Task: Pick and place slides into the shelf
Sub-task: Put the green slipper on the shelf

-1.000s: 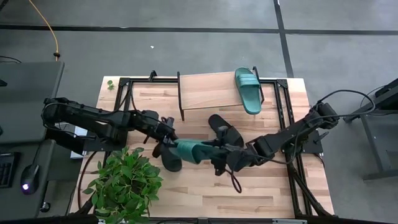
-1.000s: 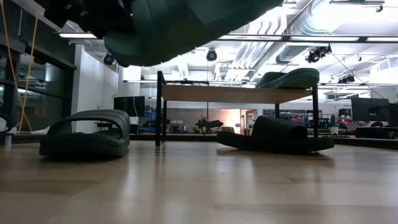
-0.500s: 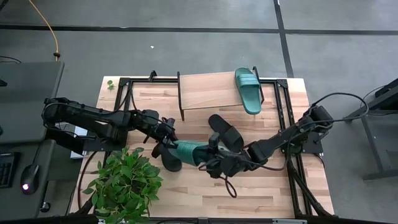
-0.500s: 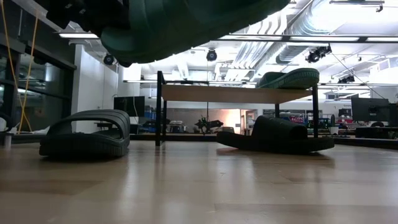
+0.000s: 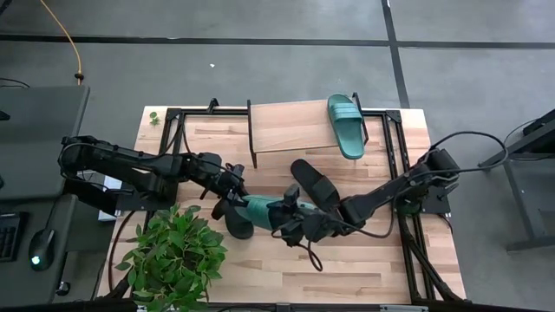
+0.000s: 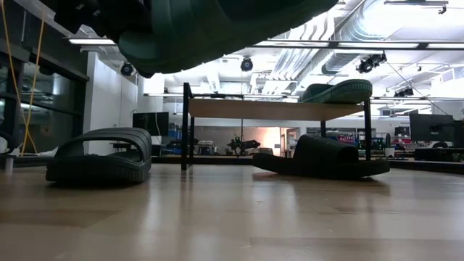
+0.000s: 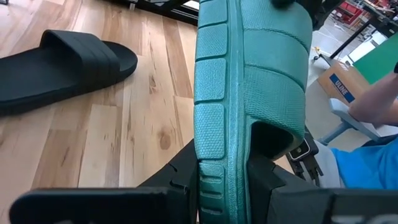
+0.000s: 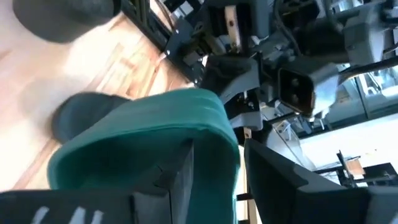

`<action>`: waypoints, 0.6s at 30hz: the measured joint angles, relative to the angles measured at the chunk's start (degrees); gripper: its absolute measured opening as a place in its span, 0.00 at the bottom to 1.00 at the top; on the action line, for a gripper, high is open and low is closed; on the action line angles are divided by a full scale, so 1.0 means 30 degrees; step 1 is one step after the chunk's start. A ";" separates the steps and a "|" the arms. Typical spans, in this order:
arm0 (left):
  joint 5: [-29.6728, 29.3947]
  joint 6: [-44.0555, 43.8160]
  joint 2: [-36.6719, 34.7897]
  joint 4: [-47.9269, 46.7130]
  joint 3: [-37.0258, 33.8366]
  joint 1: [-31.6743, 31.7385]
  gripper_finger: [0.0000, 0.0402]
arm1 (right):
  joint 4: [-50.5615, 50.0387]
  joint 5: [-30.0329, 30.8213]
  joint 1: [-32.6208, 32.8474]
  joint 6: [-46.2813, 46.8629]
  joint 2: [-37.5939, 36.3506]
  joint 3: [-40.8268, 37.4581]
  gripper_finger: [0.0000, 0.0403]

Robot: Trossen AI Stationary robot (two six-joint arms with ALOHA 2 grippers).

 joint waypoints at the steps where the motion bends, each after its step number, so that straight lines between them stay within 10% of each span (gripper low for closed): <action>1: -0.0002 -0.0010 0.0000 0.0060 0.0000 0.0000 0.17 | 0.0314 -0.0120 -0.0095 -0.0140 0.0169 0.0000 0.33; 18: 0.0013 0.0013 0.0168 0.0216 0.0000 0.0000 0.17 | 0.2630 0.0030 -0.0648 -0.0193 0.1071 0.0000 0.33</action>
